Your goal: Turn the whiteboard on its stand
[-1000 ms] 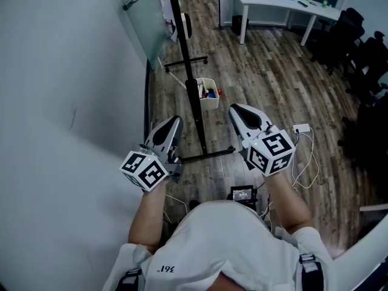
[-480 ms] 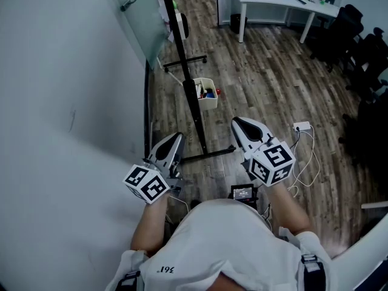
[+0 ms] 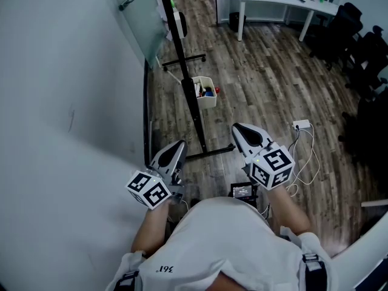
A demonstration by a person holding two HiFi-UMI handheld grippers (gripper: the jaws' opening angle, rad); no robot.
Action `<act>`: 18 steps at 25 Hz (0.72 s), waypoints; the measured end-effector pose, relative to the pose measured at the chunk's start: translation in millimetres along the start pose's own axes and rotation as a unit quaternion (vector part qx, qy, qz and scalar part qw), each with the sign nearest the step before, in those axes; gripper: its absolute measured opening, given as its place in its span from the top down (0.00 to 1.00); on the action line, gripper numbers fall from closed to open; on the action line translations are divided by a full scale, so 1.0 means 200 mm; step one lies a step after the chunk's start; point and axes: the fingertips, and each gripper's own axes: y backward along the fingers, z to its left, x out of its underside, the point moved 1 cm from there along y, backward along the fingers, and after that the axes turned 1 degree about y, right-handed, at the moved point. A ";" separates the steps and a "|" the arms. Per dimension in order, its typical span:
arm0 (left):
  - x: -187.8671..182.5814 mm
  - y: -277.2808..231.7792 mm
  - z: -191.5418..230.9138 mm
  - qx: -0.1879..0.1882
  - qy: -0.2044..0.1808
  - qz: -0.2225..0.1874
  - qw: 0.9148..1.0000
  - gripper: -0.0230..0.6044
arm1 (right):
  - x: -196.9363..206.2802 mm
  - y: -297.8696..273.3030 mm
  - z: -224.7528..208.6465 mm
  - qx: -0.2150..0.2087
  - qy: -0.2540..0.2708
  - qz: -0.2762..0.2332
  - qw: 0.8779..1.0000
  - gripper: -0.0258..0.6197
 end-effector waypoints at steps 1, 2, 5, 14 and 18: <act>0.01 0.01 0.00 -0.002 0.001 0.002 1.000 0.95 | 0.01 0.00 0.00 0.000 0.000 0.002 1.000 0.91; 0.01 0.01 -0.01 -0.003 0.003 0.003 1.000 0.95 | 0.02 0.01 0.00 0.000 0.000 0.004 1.000 0.91; 0.04 0.02 -0.02 0.001 0.005 0.007 1.000 0.95 | 0.04 0.02 0.01 0.000 0.003 0.010 1.000 0.91; 0.14 0.04 -0.05 -0.001 0.026 0.030 0.999 0.95 | 0.09 0.05 0.03 0.000 0.007 0.025 1.000 0.91; 0.18 0.04 -0.05 0.006 0.026 0.036 0.999 0.95 | 0.12 0.05 0.03 0.002 0.006 0.028 1.000 0.92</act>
